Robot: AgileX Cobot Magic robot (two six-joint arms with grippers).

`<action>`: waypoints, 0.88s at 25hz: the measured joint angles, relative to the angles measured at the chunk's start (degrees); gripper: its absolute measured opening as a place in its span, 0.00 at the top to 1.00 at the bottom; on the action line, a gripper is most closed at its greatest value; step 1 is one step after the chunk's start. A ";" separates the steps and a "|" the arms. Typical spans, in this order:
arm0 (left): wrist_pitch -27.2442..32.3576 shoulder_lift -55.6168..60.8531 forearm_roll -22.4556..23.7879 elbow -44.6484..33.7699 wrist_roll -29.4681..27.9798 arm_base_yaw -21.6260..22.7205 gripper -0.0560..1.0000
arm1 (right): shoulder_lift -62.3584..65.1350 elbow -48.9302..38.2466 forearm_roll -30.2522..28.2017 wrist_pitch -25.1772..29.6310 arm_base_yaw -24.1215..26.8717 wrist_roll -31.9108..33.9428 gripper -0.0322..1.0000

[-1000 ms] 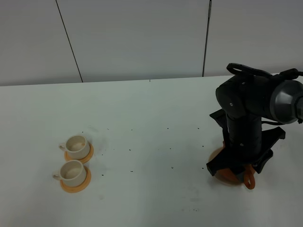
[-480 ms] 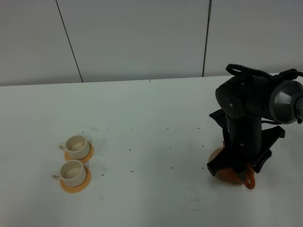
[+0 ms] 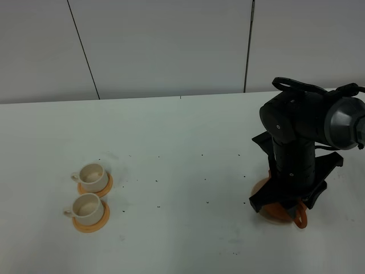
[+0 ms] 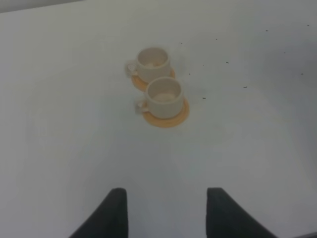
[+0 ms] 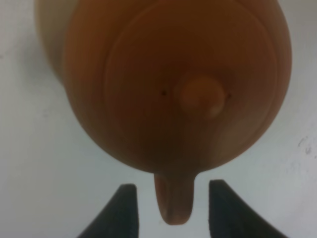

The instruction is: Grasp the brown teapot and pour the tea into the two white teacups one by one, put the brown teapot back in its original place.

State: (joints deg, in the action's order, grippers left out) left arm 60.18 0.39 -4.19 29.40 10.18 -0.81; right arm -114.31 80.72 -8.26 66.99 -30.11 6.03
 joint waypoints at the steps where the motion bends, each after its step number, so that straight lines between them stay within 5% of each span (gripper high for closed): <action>1: 0.00 0.00 0.00 0.00 0.00 0.00 0.54 | 0.00 0.00 0.00 0.00 0.00 0.00 0.65; 22: 0.00 0.00 0.00 0.00 0.06 0.00 0.54 | -2.23 0.00 0.23 0.53 0.00 -0.13 0.75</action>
State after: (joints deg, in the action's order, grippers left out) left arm 60.18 0.39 -4.19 29.40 10.24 -0.81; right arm -116.54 80.72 -8.04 67.53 -30.11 5.90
